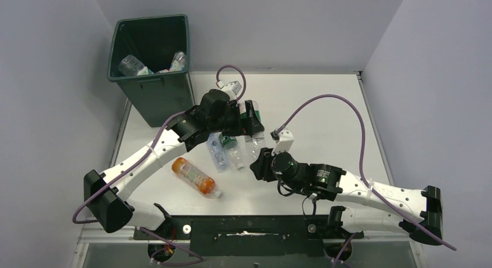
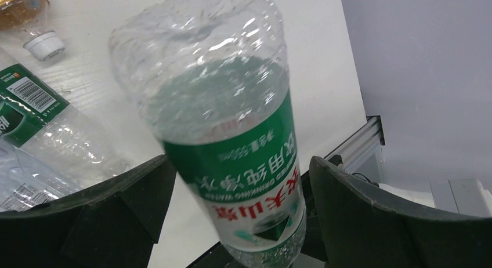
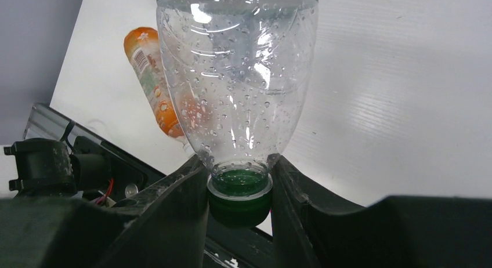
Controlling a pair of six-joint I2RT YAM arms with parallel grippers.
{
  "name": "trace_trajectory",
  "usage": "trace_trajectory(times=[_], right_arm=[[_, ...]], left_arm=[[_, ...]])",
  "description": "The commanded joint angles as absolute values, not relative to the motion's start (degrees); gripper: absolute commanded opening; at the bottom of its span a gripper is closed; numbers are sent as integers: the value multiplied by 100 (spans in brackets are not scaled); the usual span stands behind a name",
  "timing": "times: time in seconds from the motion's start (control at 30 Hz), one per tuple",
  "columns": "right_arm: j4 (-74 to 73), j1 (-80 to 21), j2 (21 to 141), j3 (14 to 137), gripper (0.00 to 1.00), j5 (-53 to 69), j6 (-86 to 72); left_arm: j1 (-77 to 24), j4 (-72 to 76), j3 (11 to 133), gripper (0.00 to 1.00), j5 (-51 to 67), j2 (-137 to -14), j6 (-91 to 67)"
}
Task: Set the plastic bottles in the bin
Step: Pick up the plastic bottle at the center of the board.
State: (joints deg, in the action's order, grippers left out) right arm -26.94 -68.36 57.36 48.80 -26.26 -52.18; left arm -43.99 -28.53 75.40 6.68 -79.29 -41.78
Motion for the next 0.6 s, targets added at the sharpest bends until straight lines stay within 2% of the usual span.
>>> trace_trajectory(times=[0.0, 0.33, 0.47, 0.57], right_arm=[[-2156, -6975, 5842, 5220, 20, -2645, -5008], [-1892, -7080, 5851, 5212, 20, -2637, -4840], [-1791, -7093, 5780, 5164, 20, -2650, -4785], [-1756, -7099, 5759, 5153, 20, -2639, -4758]], left_arm=[[-4468, -2366, 7576, 86, 545, -7758, -4241], [-4512, -2339, 7494, 86, 492, -7813, -4254], [-4516, -2321, 7469, 80, 501, -7838, -4256], [-4512, -2312, 7478, 73, 516, -7863, -4259]])
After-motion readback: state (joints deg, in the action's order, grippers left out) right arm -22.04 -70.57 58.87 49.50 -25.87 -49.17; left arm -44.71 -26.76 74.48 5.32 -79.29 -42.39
